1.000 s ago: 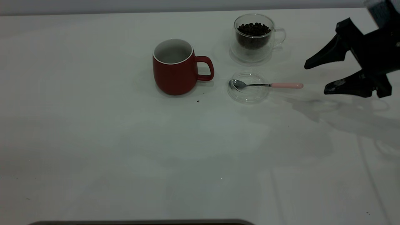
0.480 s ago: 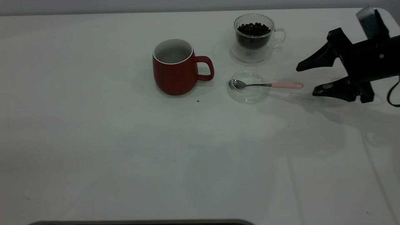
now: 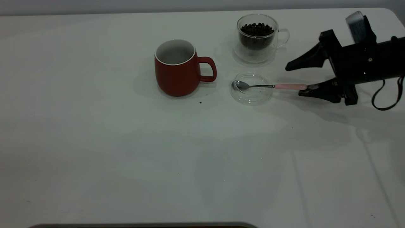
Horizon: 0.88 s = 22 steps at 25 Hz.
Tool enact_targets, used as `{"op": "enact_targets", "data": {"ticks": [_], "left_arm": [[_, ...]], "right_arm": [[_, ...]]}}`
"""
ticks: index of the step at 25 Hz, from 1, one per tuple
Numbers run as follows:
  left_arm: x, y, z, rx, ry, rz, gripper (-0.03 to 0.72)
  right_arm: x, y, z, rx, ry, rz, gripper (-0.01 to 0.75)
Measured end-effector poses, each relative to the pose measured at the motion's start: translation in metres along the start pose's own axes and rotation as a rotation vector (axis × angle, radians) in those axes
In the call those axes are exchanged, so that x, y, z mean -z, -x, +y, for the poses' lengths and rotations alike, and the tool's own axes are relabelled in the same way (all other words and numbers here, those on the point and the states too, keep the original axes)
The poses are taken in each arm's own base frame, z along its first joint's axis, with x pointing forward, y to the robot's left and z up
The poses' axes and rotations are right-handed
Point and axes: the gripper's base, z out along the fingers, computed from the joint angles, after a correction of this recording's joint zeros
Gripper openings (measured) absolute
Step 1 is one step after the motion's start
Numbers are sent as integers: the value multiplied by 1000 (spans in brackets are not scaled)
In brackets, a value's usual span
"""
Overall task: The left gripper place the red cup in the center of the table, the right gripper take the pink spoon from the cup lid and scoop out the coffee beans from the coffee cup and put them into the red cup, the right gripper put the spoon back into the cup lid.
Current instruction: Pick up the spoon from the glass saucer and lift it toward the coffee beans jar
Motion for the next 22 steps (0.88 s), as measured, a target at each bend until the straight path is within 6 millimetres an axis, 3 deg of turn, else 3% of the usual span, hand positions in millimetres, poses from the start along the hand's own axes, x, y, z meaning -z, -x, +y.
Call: {"op": "enact_targets", "data": {"ticks": [6,18,22], "left_arm": [[0,0,0,0,0,0,588],[0,0,0,-1,0,0,588],[0,0,0,-1,0,0,588]], "right_arm": [[-2,-1,3,0,5,7,575],[-2,-1,5,27,27,12,162],[-1,-2,6,38,48,24,111]]}}
